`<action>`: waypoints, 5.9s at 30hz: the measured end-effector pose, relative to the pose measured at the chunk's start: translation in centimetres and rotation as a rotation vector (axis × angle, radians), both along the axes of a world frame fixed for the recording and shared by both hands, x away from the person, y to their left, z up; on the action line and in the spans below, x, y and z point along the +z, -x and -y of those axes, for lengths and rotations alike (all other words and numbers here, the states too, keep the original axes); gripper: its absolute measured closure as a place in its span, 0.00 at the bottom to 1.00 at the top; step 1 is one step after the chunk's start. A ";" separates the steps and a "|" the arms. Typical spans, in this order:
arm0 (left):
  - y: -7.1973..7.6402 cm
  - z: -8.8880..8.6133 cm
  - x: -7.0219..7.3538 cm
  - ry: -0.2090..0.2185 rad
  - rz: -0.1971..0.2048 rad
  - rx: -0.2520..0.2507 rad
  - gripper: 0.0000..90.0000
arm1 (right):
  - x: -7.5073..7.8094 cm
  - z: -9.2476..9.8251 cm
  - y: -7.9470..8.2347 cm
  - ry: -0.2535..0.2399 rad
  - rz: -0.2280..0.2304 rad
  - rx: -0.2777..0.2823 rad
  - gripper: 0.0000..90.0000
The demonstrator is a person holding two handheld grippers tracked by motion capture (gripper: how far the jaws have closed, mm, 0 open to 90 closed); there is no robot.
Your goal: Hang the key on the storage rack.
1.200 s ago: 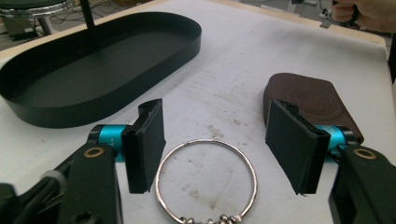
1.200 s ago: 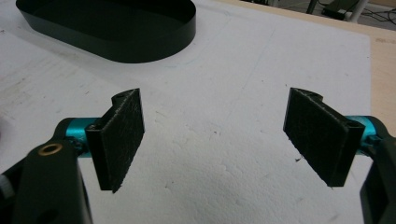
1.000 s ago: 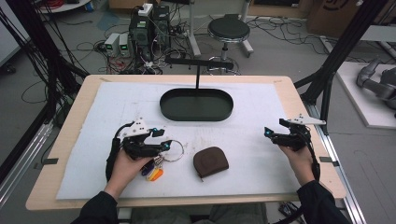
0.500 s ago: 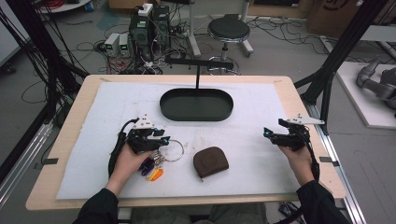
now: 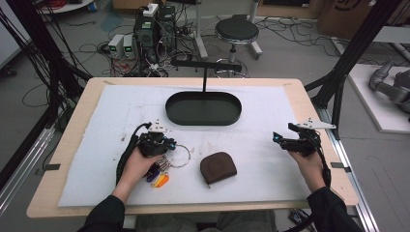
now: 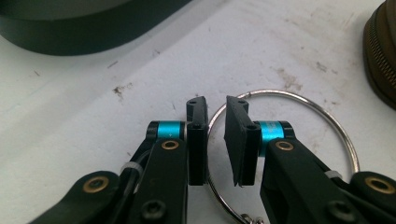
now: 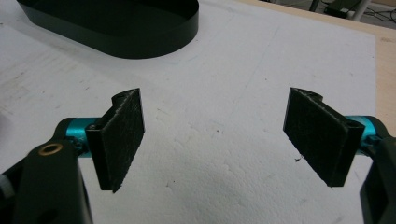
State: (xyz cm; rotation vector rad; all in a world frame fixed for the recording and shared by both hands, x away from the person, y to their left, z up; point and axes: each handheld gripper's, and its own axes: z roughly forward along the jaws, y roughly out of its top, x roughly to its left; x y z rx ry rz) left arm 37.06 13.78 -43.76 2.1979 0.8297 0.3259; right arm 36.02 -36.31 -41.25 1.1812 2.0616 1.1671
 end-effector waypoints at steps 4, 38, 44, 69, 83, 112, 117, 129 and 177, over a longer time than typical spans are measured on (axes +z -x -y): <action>-0.1 0.0 -0.3 -0.016 -0.008 0.006 0.90 | 0.0 0.0 0.0 0.003 0.000 0.003 0.23; 4.1 -0.4 4.2 0.162 0.208 -0.117 0.96 | 0.1 -0.1 0.0 -0.003 0.012 0.006 0.24; 5.4 0.2 4.6 0.170 0.228 -0.174 0.96 | 0.0 -0.1 0.0 -0.003 0.011 0.010 0.24; 5.0 -0.1 3.8 0.165 0.142 -0.216 0.93 | -0.1 -0.1 -0.2 -0.002 0.006 0.015 0.24; 4.9 -0.3 3.9 0.215 0.120 -0.233 0.96 | 0.0 -0.1 -0.2 -0.004 0.009 0.016 0.24; 4.3 -0.7 10.2 0.355 0.335 -0.190 0.96 | 0.0 0.2 -0.1 -0.012 0.009 -0.001 0.24; 3.7 -0.6 11.4 0.366 0.358 -0.179 0.96 | -0.1 0.1 -0.2 -0.006 0.003 0.004 0.24; 1.4 -0.6 14.4 0.375 0.404 -0.134 0.96 | -0.1 0.1 -0.3 -0.009 0.003 0.008 0.24; -10.3 -1.4 13.6 0.365 0.391 0.122 0.96 | -0.4 -0.1 -0.7 -0.002 -0.001 0.027 0.24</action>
